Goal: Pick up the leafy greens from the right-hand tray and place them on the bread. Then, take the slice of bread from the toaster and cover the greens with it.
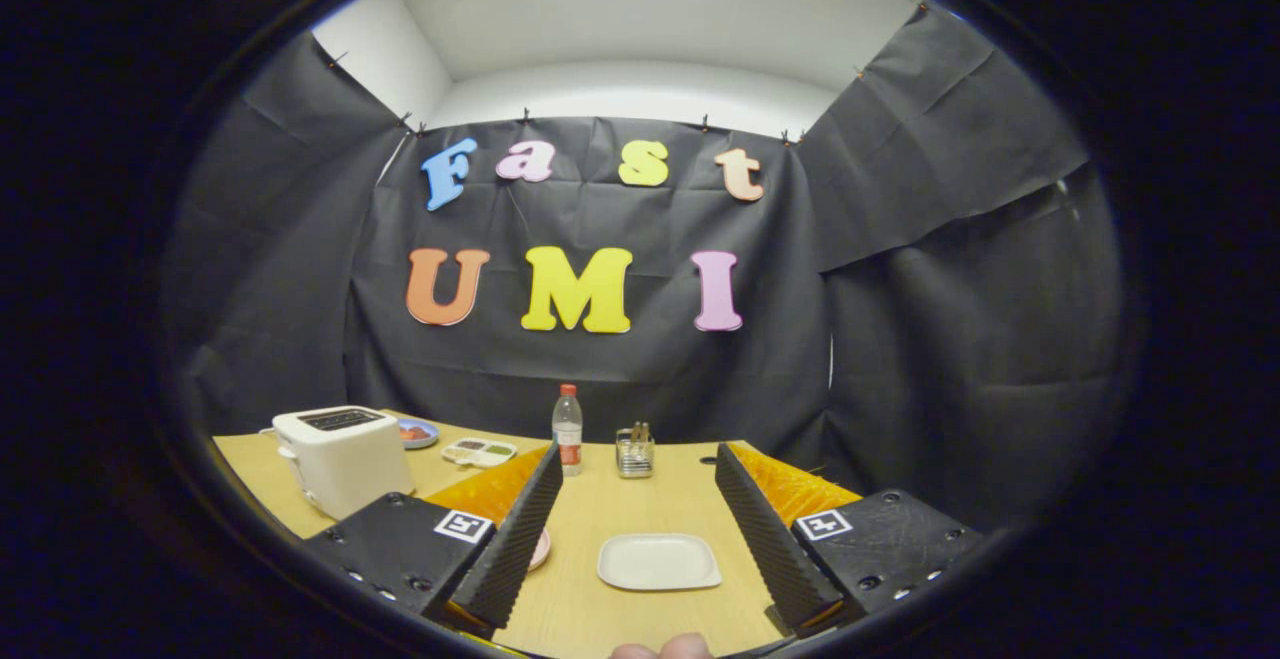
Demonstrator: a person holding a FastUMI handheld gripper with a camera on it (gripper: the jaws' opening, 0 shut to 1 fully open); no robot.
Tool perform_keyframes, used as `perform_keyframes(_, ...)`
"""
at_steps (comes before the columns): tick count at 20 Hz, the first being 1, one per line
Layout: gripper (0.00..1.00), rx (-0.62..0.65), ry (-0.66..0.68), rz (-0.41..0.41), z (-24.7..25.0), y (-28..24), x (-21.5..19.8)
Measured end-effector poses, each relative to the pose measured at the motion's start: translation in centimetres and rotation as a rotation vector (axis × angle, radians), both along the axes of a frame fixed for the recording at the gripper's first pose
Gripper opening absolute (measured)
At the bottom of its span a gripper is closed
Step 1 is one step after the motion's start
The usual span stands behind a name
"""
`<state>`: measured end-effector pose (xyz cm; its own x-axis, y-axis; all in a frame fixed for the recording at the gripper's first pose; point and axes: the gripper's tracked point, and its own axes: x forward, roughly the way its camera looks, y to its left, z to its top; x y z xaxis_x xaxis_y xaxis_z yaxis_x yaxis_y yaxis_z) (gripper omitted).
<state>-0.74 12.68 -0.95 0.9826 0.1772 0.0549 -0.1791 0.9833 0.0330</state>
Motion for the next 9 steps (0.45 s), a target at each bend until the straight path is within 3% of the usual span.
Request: perform_keyframes(9, 0.94, 0.030, -0.013, 0.029, 1.0, 1.1, -1.1)
